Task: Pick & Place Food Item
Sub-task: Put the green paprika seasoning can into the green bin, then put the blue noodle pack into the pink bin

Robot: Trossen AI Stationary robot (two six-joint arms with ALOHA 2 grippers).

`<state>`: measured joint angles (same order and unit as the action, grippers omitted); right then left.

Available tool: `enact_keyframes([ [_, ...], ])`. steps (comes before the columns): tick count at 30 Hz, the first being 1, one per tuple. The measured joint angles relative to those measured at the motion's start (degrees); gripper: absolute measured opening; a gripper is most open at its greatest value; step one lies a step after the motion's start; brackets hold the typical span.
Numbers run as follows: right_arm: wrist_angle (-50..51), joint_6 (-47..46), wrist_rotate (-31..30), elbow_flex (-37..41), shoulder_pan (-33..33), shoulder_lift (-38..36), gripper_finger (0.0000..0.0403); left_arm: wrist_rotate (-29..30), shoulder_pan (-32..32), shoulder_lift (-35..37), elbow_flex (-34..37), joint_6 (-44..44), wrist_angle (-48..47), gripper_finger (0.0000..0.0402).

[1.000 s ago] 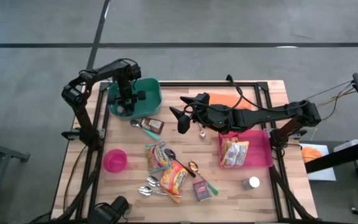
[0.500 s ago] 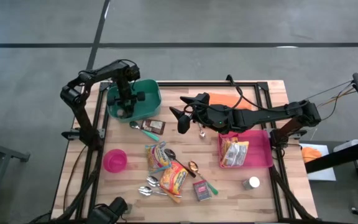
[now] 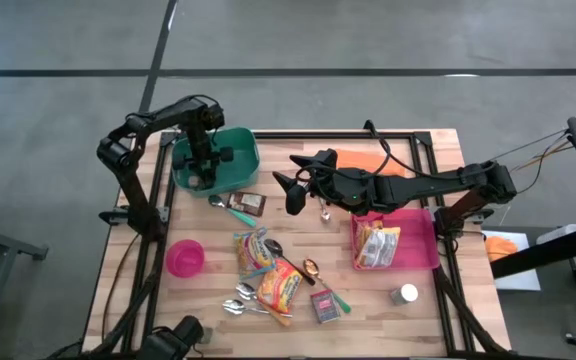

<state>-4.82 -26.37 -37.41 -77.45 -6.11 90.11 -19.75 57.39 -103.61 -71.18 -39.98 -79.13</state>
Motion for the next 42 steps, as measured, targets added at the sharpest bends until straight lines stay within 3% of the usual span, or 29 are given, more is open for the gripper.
enact_keyframes([
  [8,-0.01,0.00,0.00,0.00,0.00,0.00,0.0335,-3.24,0.62,0.02,0.00,1.24,-0.17,0.0135],
  [18,0.00,0.00,0.00,0.00,0.00,0.00,0.0335,-3.41,0.85,0.02,0.00,1.00,0.02,0.0232],
  [24,0.00,0.00,0.00,-0.02,0.00,0.00,0.0335,-3.41,1.00,0.02,0.00,0.97,0.11,0.0269],
  [33,0.00,0.00,0.00,0.00,0.00,0.00,0.0335,-4.48,0.98,1.96,0.00,0.96,-0.15,0.0279],
  [42,0.00,0.00,0.00,0.00,0.00,0.00,0.0335,-2.41,0.64,12.37,-0.02,-0.98,1.60,0.0279],
])
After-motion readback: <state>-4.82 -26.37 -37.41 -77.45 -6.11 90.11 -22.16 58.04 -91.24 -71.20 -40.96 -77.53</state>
